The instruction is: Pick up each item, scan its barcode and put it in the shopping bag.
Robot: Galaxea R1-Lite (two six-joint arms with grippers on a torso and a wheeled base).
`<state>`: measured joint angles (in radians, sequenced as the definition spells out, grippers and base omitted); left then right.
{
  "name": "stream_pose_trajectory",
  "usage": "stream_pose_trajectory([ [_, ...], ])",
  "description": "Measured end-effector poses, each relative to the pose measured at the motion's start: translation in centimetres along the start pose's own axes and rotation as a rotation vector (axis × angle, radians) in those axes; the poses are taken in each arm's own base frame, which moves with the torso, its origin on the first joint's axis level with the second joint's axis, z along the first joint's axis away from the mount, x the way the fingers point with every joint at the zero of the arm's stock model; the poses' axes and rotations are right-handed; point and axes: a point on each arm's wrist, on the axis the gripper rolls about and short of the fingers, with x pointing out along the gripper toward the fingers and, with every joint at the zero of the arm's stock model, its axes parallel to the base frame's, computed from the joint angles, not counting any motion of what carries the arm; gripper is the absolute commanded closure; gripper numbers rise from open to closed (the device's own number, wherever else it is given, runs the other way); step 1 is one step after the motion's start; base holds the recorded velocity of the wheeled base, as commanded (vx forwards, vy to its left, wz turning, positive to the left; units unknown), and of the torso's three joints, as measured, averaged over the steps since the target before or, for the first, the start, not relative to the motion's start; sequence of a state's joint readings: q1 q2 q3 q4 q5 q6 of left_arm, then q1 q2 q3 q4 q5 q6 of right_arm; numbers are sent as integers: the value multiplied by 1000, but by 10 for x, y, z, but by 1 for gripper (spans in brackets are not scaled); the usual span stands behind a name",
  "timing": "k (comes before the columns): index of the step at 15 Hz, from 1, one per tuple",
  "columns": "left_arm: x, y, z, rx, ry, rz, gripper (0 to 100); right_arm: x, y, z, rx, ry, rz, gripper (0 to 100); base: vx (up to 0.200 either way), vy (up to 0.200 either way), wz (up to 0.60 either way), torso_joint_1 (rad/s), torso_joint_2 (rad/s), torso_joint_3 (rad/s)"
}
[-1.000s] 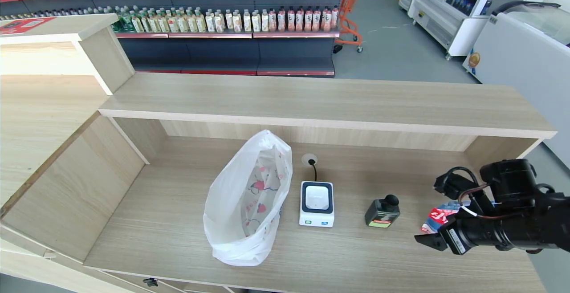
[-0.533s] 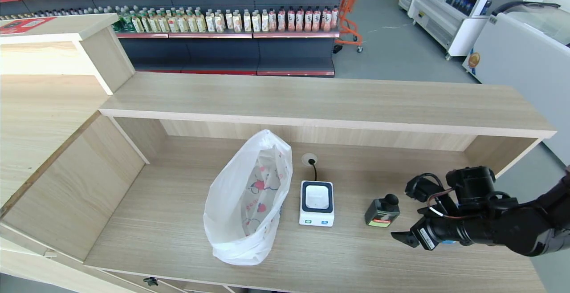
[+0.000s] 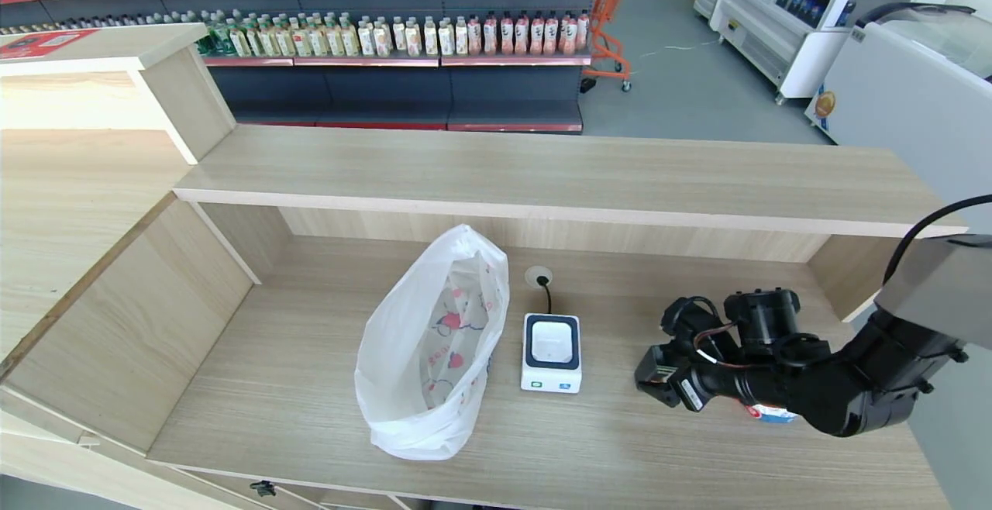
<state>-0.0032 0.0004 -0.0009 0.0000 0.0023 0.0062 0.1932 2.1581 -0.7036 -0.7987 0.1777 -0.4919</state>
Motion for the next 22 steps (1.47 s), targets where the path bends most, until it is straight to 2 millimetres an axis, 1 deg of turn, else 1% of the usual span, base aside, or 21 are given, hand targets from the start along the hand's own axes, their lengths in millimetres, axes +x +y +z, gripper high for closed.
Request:
stream_pose_trajectory([
  [2, 0, 0, 0, 0, 0, 0, 0, 12, 6, 3, -32, -26, 2, 0, 0, 0, 0, 0, 0, 0],
  [3, 0, 0, 0, 0, 0, 0, 0, 17, 9, 3, -39, -27, 9, 100, 0, 0, 0, 0, 0, 0],
  [7, 0, 0, 0, 0, 0, 0, 0, 31, 14, 2, -45, -30, 26, 100, 0, 0, 0, 0, 0, 0],
  [9, 0, 0, 0, 0, 0, 0, 0, 34, 16, 5, -19, -50, 24, 100, 0, 0, 0, 0, 0, 0],
  [11, 0, 0, 0, 0, 0, 0, 0, 30, 20, 14, 70, -104, 25, 100, 0, 0, 0, 0, 0, 0],
  [13, 0, 0, 0, 0, 0, 0, 0, 16, 23, 23, 140, -143, 25, 100, 0, 0, 0, 0, 0, 0],
  [14, 0, 0, 0, 0, 0, 0, 0, 5, 23, 29, 172, -163, 24, 100, 0, 0, 0, 0, 0, 0],
  [15, 0, 0, 0, 0, 0, 0, 0, -12, 22, 36, 208, -193, 20, 100, 0, 0, 0, 0, 0, 0],
  [17, 0, 0, 0, 0, 0, 0, 0, -54, 17, 49, 257, -272, 15, 100, 0, 0, 0, 0, 0, 0],
  [18, 0, 0, 0, 0, 0, 0, 0, -79, 16, 52, 246, -309, 11, 100, 0, 0, 0, 0, 0, 0],
  [19, 0, 0, 0, 0, 0, 0, 0, -103, 16, 52, 195, -335, -2, 100, 0, 0, 0, 0, 0, 0],
  [20, 0, 0, 0, 0, 0, 0, 0, -126, 14, 50, 100, -343, -30, 100, 0, 0, 0, 0, 0, 0],
  [21, 0, 0, 0, 0, 0, 0, 0, -146, 13, 45, -70, -339, -78, 100, 0, 0, 0, 0, 0, 0],
  [22, 0, 0, 0, 0, 0, 0, 0, -160, 11, 42, -262, -336, -127, 100, 0, 0, 0, 0, 0, 0],
])
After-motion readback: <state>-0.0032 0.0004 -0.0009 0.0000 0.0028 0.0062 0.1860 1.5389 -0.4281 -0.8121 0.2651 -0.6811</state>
